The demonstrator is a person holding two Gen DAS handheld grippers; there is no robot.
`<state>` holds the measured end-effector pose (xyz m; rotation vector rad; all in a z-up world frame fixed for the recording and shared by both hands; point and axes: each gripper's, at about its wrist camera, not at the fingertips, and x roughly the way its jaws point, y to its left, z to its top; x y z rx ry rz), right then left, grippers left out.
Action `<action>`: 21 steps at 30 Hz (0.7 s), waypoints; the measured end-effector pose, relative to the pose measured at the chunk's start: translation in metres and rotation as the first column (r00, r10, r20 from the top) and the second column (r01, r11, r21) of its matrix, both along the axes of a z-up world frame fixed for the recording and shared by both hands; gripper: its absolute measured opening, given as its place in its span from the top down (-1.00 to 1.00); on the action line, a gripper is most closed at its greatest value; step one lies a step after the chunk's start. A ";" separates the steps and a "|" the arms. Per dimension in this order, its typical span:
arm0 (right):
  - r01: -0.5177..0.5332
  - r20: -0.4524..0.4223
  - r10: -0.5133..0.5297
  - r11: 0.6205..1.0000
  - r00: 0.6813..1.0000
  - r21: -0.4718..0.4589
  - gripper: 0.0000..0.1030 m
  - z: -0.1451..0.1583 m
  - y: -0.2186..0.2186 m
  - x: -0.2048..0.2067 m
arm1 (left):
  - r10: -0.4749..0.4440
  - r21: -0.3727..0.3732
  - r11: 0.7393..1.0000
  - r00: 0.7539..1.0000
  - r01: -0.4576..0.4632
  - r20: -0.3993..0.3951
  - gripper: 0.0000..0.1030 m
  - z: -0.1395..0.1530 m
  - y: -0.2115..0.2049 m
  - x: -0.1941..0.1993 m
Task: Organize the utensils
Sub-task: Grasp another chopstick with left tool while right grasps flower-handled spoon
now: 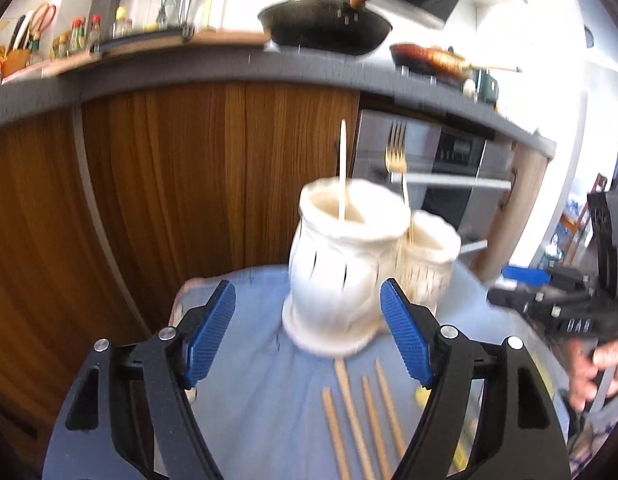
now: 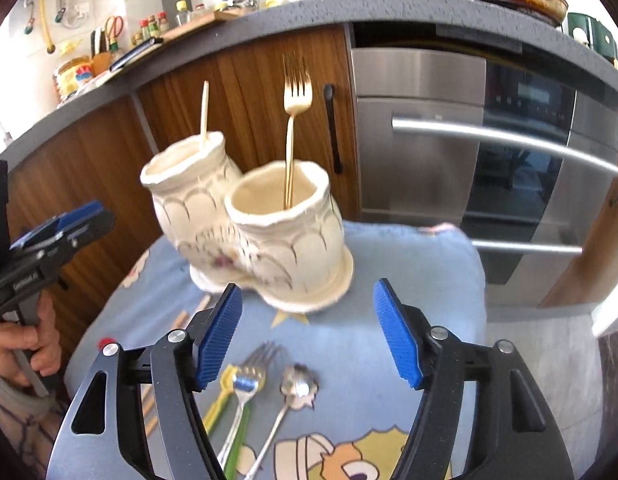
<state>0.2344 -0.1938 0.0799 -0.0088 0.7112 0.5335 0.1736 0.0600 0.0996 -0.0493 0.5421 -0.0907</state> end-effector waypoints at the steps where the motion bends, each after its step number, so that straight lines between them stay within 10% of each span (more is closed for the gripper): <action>1: 0.001 -0.011 -0.001 1.000 1.000 -0.001 -0.19 -0.004 -0.002 -0.001 | -0.001 0.007 1.000 1.000 0.001 -0.023 -0.44 -0.006 0.001 -0.001; 5: 0.003 -0.065 -0.004 1.000 0.998 -0.022 0.10 -0.023 -0.009 -0.004 | -0.014 0.042 0.999 0.995 0.018 -0.096 -0.42 -0.027 0.004 -0.001; 21: -0.117 -0.181 0.090 0.982 0.979 -0.147 0.14 -0.072 0.009 -0.040 | -0.163 0.109 0.970 0.913 0.218 -0.375 0.10 -0.091 -0.016 -0.014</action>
